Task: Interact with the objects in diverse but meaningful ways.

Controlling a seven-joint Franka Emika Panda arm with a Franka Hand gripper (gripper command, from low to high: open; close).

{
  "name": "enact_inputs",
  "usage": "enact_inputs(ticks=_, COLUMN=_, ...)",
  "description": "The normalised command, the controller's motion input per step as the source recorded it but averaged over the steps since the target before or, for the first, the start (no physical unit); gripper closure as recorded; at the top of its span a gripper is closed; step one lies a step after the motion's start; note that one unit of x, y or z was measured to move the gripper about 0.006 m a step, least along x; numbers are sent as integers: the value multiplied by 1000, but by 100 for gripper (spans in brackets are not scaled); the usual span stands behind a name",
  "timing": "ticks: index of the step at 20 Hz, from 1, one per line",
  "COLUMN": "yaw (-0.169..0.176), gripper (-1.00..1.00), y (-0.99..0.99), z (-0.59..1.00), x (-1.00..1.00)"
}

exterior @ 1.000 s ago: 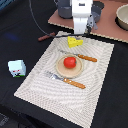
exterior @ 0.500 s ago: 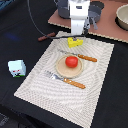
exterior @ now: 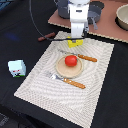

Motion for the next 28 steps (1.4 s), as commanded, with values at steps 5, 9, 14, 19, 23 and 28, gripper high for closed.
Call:
enact_inputs(ticks=5, yaw=30, gripper=-100, y=-126, z=-246, x=-68)
enact_inputs(ticks=9, yaw=43, gripper=-100, y=-28, z=-265, x=-148)
enact_inputs(ticks=14, yaw=55, gripper=-100, y=0, z=-248, x=-143)
enact_inputs(ticks=19, yaw=66, gripper=-100, y=0, z=-81, x=-253)
enact_inputs(ticks=23, yaw=72, gripper=100, y=0, z=-38, x=-202)
enact_inputs(ticks=28, yaw=69, gripper=100, y=0, z=-34, x=-166)
